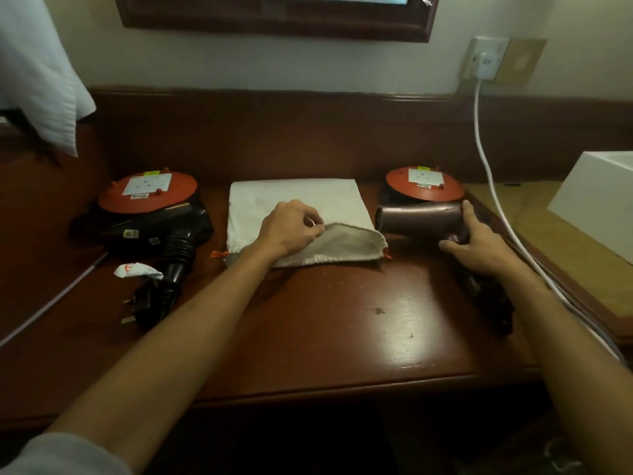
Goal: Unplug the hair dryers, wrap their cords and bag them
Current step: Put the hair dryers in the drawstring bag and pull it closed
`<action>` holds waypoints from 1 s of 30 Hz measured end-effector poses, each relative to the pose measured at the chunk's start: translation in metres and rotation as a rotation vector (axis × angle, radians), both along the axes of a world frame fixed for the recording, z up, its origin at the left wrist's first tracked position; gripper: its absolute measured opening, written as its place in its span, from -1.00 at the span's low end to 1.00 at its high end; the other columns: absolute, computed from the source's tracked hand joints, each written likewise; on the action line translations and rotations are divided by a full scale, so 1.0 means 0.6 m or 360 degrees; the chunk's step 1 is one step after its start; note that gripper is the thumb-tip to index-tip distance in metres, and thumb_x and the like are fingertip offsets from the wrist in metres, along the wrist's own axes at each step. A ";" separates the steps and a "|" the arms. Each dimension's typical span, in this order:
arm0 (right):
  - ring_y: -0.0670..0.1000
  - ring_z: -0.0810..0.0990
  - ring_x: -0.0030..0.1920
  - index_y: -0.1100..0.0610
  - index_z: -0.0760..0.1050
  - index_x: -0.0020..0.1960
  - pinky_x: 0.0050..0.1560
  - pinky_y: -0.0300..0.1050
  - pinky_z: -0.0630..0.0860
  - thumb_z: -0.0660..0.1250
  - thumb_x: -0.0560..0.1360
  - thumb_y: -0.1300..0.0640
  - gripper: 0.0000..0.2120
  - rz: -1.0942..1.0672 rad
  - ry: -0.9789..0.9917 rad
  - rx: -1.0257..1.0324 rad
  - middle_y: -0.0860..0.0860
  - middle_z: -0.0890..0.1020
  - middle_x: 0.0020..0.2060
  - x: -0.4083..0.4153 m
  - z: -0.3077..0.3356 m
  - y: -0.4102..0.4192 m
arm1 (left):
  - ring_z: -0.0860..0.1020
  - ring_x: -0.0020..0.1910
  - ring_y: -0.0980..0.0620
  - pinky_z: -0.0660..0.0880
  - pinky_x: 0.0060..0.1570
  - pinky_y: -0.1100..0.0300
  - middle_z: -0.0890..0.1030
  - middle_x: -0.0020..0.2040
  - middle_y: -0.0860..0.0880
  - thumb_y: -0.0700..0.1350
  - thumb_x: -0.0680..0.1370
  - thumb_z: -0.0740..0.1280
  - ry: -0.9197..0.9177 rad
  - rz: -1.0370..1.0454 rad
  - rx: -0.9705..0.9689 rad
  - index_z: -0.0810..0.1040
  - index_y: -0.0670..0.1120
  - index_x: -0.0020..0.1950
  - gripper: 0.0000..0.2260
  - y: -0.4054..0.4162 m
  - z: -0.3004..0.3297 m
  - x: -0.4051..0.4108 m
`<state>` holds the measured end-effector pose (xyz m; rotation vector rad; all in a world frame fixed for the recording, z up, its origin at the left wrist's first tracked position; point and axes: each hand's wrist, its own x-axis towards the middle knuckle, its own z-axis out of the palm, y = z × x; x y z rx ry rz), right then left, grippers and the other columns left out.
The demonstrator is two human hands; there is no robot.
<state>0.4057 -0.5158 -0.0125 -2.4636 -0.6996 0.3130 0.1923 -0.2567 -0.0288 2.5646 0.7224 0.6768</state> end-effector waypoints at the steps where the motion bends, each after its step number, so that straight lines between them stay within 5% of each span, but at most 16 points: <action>1: 0.28 0.36 0.47 -0.20 -0.24 0.61 0.46 0.17 0.28 0.38 0.57 -0.02 -0.09 0.0032 0.0020 0.0105 0.21 0.26 0.55 -0.007 -0.001 -0.008 | 0.64 -0.11 0.04 0.59 -0.12 0.10 0.73 -0.07 -0.01 0.00 0.55 0.47 -0.0008 -0.0020 -0.0038 0.76 -0.03 0.03 -0.85 0.004 0.009 0.003; 5: 0.14 0.49 0.36 -0.41 -0.27 0.52 0.42 0.19 0.39 0.40 0.56 -0.01 -0.07 0.0390 -0.0031 0.0497 0.11 0.40 0.46 -0.073 0.027 -0.031 | 0.63 -0.19 0.16 0.50 -0.26 0.34 0.70 -0.15 0.00 -0.06 0.55 0.49 0.0014 -0.0178 -0.0189 0.75 -0.07 0.04 -0.87 0.010 0.050 0.018; 7: -0.05 0.56 0.22 -0.51 -0.23 0.45 0.32 0.00 0.49 0.42 0.53 0.01 -0.07 0.0646 -0.0043 0.0561 -0.03 0.45 0.38 -0.121 0.048 -0.031 | 0.63 -0.16 0.15 0.45 -0.26 0.36 0.70 -0.12 -0.01 -0.13 0.54 0.49 0.0041 -0.0263 -0.0284 0.74 -0.10 0.08 -0.86 0.007 0.074 0.026; 9: -0.15 0.59 0.05 -0.52 -0.20 0.46 0.04 -0.32 0.56 0.43 0.53 0.04 -0.06 0.0840 -0.0063 0.0444 -0.13 0.40 0.29 -0.160 0.055 -0.020 | 0.63 -0.20 0.14 0.49 -0.31 0.32 0.71 -0.13 -0.03 -0.09 0.54 0.50 0.0008 -0.0320 -0.0379 0.74 -0.08 0.07 -0.86 0.007 0.092 0.029; 11: -0.08 0.65 -0.05 -0.55 -0.18 0.47 -0.16 -0.33 0.60 0.44 0.53 0.02 -0.07 0.0928 -0.0044 0.0273 -0.11 0.43 0.23 -0.185 0.049 0.001 | 0.62 -0.28 0.14 0.51 -0.40 0.28 0.69 -0.22 0.00 -0.05 0.53 0.52 -0.0074 -0.0370 -0.0467 0.74 -0.03 0.02 -0.89 0.009 0.104 0.027; 14: -0.03 0.63 -0.02 -0.58 -0.20 0.44 0.09 -0.03 0.61 0.42 0.53 -0.07 -0.10 0.0959 -0.0045 0.0047 0.04 0.49 0.25 -0.194 0.025 0.041 | 0.64 -0.25 0.16 0.55 -0.29 0.22 0.70 -0.21 0.05 -0.05 0.53 0.52 -0.0092 -0.0482 -0.0434 0.74 0.04 -0.04 -0.96 0.006 0.112 0.019; 21: 0.20 0.46 0.40 -0.29 -0.35 0.56 0.42 0.12 0.41 0.37 0.53 -0.16 -0.04 0.0724 -0.0075 -0.0231 0.18 0.39 0.49 -0.180 0.005 0.106 | 0.66 0.01 0.07 0.63 0.01 0.08 0.71 -0.06 0.08 -0.06 0.54 0.51 0.0058 -0.0548 -0.0288 0.76 -0.02 0.05 -0.87 -0.008 0.110 0.011; 26: 0.17 0.25 0.55 -0.25 -0.31 0.59 0.48 0.06 0.27 0.45 0.49 -0.14 0.04 0.0842 0.0046 -0.0556 0.09 0.17 0.61 -0.186 0.046 0.062 | 0.66 0.01 0.06 0.64 0.01 0.04 0.73 -0.04 0.03 -0.06 0.54 0.51 0.0008 -0.0537 -0.0273 0.77 -0.04 0.06 -0.86 -0.004 0.108 0.007; 30: 0.17 0.44 0.37 -0.30 -0.19 0.59 0.35 0.10 0.45 0.43 0.50 0.00 -0.05 0.0688 -0.0115 -0.0522 0.10 0.36 0.47 -0.220 0.008 0.027 | 0.66 0.01 0.05 0.64 0.00 0.05 0.73 -0.05 0.05 -0.03 0.54 0.51 -0.0070 -0.0536 -0.0278 0.76 -0.01 0.05 -0.87 -0.007 0.105 0.010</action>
